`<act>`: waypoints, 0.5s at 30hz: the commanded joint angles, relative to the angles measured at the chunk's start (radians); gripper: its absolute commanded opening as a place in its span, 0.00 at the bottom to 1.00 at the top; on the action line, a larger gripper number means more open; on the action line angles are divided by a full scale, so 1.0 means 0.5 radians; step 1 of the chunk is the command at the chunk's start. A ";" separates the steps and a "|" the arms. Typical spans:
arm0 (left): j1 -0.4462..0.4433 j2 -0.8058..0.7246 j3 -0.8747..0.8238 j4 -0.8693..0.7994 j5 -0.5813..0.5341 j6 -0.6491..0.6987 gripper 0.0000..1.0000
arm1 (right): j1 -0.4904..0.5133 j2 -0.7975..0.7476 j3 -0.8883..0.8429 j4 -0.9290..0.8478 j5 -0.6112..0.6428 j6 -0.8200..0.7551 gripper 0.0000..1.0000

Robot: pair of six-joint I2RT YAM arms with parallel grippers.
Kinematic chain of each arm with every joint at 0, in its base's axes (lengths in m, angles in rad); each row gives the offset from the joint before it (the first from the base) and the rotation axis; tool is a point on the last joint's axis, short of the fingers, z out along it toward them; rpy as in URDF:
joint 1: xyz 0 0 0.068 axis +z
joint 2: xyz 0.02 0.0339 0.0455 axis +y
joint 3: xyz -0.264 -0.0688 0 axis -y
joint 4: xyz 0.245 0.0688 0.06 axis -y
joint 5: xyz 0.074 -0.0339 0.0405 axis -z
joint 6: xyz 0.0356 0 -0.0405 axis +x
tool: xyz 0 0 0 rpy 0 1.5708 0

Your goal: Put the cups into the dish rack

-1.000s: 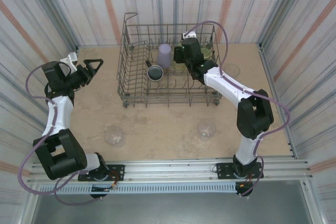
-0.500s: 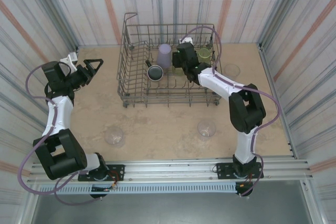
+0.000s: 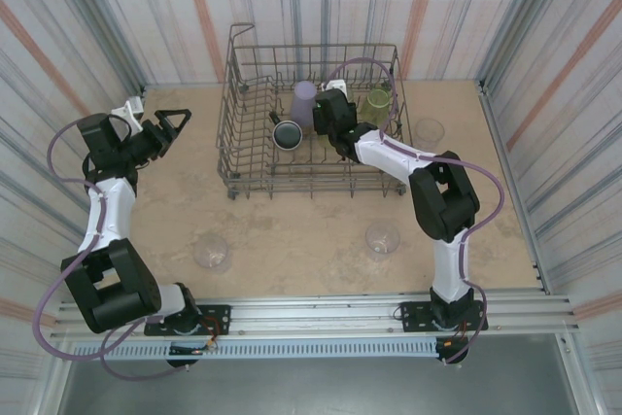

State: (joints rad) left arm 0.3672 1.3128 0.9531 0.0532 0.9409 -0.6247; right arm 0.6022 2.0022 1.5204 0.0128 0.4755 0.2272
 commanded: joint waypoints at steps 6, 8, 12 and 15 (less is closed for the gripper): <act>0.002 0.017 0.013 0.041 0.029 -0.005 0.99 | 0.004 -0.020 0.046 -0.124 0.049 0.106 0.91; 0.003 0.016 0.012 0.041 0.029 -0.007 0.99 | 0.004 -0.047 0.046 -0.161 0.039 0.137 0.95; 0.003 0.016 0.014 0.044 0.028 -0.015 0.98 | 0.004 -0.114 0.040 -0.236 0.010 0.189 1.00; 0.006 0.014 0.014 0.043 0.031 -0.017 0.99 | 0.002 -0.168 0.045 -0.305 -0.021 0.229 0.99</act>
State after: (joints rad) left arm 0.3672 1.3128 0.9531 0.0559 0.9409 -0.6285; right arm 0.6022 1.9884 1.5200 -0.0872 0.4709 0.2981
